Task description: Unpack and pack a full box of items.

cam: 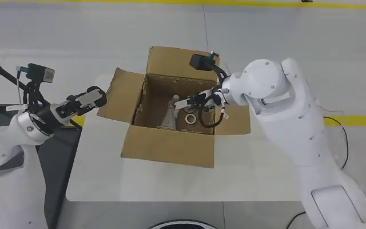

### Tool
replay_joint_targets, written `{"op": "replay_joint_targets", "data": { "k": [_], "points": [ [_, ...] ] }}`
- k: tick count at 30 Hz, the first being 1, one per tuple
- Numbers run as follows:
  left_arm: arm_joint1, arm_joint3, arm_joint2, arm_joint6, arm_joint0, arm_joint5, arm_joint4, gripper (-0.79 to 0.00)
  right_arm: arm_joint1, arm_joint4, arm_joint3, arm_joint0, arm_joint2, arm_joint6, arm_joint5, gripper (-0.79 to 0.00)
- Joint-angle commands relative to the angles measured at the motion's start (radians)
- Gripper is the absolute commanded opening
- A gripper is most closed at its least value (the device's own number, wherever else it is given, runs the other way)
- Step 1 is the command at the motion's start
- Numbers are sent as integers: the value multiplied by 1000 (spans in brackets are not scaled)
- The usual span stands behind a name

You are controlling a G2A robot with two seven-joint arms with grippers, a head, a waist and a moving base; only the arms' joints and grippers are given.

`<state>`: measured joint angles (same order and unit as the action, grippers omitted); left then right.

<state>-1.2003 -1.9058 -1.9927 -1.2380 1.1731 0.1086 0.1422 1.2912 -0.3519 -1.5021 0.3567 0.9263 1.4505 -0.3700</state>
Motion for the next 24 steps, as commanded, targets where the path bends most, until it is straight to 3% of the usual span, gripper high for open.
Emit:
{"op": "replay_joint_targets", "data": {
  "k": [1, 4, 8, 17, 24],
  "points": [
    [0, 0, 0, 0, 0, 0, 0, 0, 0, 3, -3, 3, 0, -8, 4, 0],
    [0, 0, 0, 0, 0, 0, 0, 0, 6, 37, -14, 11, -9, -60, 5, 0],
    [0, 0, 0, 0, 0, 0, 0, 0, 40, 19, 42, -69, -111, -106, -87, 0],
    [0, 0, 0, 0, 0, 0, 0, 0, 162, 172, 369, -309, -421, -191, -191, 0],
    [0, 0, 0, 0, 0, 0, 0, 0, 251, 315, 545, -392, -626, -266, -266, 0]
  ]
}}
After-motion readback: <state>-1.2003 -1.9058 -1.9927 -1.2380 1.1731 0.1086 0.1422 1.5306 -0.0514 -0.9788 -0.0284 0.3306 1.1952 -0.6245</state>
